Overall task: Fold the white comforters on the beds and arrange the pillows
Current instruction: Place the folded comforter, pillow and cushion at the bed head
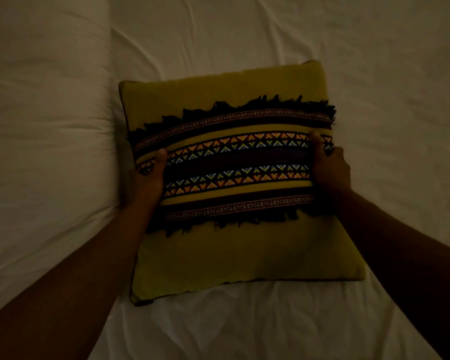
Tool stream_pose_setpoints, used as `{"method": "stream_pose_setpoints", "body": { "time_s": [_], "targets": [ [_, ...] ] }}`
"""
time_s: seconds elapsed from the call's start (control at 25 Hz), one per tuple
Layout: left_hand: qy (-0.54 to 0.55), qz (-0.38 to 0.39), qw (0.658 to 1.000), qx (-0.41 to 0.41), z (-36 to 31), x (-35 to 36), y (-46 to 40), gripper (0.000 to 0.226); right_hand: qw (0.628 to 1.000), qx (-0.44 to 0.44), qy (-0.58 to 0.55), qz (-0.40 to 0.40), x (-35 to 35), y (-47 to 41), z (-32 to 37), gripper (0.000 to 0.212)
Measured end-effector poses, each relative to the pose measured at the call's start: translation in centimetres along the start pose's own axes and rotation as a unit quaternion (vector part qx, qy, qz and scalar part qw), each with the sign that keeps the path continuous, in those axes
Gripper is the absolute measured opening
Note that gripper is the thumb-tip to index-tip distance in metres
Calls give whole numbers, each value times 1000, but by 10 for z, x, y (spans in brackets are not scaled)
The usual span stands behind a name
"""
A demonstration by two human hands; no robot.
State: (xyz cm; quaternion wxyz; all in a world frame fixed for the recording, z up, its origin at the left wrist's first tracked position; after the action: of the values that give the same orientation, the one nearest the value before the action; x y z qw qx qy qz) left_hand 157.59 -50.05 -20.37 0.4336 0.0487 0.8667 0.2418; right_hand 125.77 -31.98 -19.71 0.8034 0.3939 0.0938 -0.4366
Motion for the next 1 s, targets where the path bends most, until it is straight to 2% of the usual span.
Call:
{"method": "stream_pose_setpoints", "body": {
  "time_s": [0.08,0.16,0.36,0.48,0.56,0.72,0.84,1.0],
  "targets": [
    [29,-35,997,65,-2,-5,4,100,1000,-4,5,-6,-2,2,4,97],
    [80,-39,992,89,-8,-15,15,88,1000,-12,5,-12,-10,9,8,97],
    [113,-24,993,18,-17,-60,45,73,999,-29,-23,-36,-30,43,32,91],
    [93,-10,996,8,-12,-117,58,96,997,-41,-46,-36,-34,82,59,81],
    [75,-14,997,18,-11,-161,59,96,997,-56,-49,-30,-25,108,84,74],
    [63,-95,993,29,-9,-262,44,77,994,-85,-65,11,27,164,139,83],
    [62,-130,989,39,6,-341,19,70,992,-75,-86,46,86,210,179,87],
    [61,-102,992,44,41,-427,-38,88,985,-72,-123,95,179,256,216,85]
  ]
}}
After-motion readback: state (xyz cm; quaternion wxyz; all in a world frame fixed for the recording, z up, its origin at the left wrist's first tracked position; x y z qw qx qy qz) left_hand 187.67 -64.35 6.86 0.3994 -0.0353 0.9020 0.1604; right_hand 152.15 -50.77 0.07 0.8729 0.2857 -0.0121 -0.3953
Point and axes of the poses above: each hand's wrist, its own y-axis away from the middle knuckle, its own x-axis out of the palm, z = x × y, the point moved 1 cm from there along -y, towards the middle knuckle, and after that the axes turned 10 degrees about -y, right-handed, at the moved point
